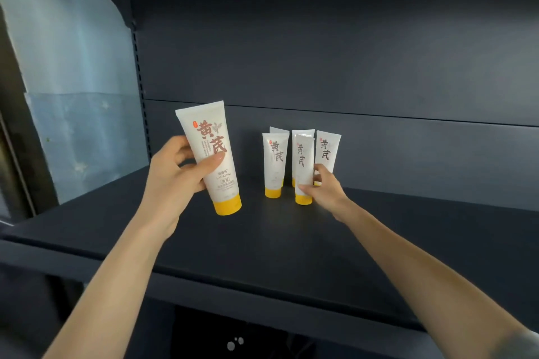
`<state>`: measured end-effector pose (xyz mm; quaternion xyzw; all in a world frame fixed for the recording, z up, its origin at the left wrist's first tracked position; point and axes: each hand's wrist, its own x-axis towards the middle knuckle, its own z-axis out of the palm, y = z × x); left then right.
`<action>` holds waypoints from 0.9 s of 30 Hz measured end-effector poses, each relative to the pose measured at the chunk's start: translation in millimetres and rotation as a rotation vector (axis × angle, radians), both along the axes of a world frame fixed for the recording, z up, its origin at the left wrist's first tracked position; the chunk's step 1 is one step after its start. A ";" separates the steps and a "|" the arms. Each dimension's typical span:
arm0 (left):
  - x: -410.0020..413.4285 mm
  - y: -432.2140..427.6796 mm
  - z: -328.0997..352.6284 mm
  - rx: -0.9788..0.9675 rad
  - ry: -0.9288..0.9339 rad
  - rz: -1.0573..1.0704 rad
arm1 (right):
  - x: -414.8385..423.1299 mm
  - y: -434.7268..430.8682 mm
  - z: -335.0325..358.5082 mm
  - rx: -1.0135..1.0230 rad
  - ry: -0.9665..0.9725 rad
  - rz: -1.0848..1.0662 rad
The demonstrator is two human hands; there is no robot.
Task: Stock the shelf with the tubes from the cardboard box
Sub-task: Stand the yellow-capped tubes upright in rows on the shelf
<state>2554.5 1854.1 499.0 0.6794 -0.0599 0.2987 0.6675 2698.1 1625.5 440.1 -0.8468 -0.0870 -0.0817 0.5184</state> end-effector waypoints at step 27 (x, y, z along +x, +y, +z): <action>32.6 7.5 8.6 0.058 0.020 -0.160 | 6.9 9.0 13.5 0.199 -0.122 -0.240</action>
